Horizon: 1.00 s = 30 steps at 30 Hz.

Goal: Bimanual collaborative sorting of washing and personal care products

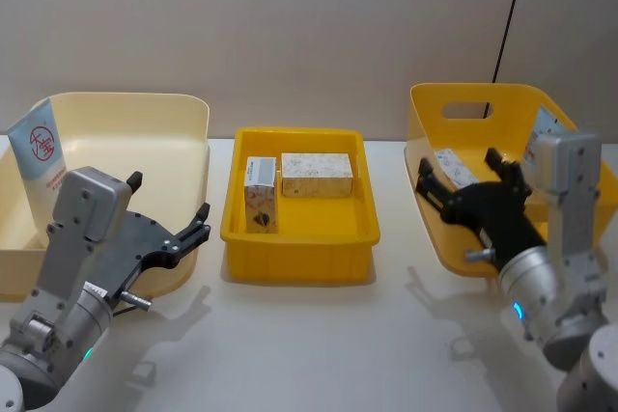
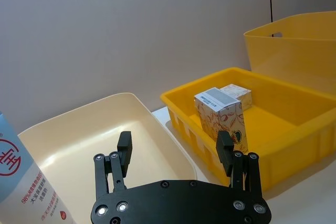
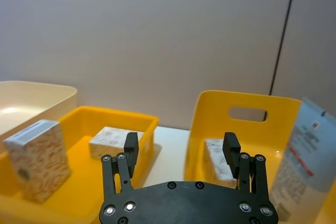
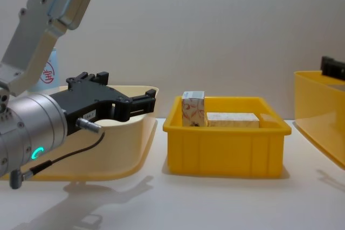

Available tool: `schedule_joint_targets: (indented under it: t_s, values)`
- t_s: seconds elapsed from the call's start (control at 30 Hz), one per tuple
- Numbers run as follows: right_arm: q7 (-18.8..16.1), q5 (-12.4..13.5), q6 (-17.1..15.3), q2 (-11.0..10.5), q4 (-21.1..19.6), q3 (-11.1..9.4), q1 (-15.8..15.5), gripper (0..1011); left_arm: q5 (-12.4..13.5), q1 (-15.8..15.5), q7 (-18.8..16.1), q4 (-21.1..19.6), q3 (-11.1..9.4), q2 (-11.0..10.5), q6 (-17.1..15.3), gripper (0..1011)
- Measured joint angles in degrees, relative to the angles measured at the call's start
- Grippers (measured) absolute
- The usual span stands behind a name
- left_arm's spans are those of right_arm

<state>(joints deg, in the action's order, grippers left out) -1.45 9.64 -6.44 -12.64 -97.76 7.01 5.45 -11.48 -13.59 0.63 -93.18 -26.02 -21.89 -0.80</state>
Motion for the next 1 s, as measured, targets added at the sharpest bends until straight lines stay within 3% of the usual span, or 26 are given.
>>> schedule_joint_targets:
  t_s: [0.4,1.0]
  values:
    - [-2.1,5.8,3.9,-5.7,-3.0,5.1,-5.4,1001,0.0,0.0,0.0,0.0,0.0,0.0,0.0,1002]
    - [-2.4,6.8,4.5,-6.7,-3.5,5.9,-6.3,1001,0.0,0.0,0.0,0.0,0.0,0.0,0.0,1002]
